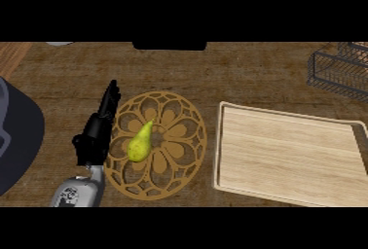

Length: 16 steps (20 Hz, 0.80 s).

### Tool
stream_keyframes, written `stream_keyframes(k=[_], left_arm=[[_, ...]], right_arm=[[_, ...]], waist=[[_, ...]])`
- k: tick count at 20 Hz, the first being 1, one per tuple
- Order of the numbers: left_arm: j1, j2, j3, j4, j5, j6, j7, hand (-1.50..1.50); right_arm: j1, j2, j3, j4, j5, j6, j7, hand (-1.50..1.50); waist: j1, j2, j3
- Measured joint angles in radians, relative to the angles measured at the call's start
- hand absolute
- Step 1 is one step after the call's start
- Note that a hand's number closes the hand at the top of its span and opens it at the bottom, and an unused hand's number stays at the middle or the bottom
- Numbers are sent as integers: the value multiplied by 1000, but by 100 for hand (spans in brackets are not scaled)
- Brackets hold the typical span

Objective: Pick the tomato from the tray and place it in the tiered basket

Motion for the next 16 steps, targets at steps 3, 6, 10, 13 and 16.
stream_keyframes(k=[3,6,10,13,16], left_arm=[[-8,1,4,4,0,-1,1,0],[-3,3,10,18,2,-3,-18,0],[-6,4,16,12,3,-1,-5,0],[6,4,19,9,0,5,-10,0],[32,10,23,-20,5,3,0,0]], right_arm=[[-5,7,-45,32,-44,-58,-22,-150],[-14,-11,-99,26,-93,-114,-33,-150],[2,-44,-161,6,-138,-205,-20,-150],[31,-111,-213,-4,-176,-216,-7,-150],[88,-156,-279,-31,-232,-216,5,-150]], waist=[[0,0,0],[-5,-1,0],[-13,-5,-1],[-23,-8,-1],[-34,-13,-1]])
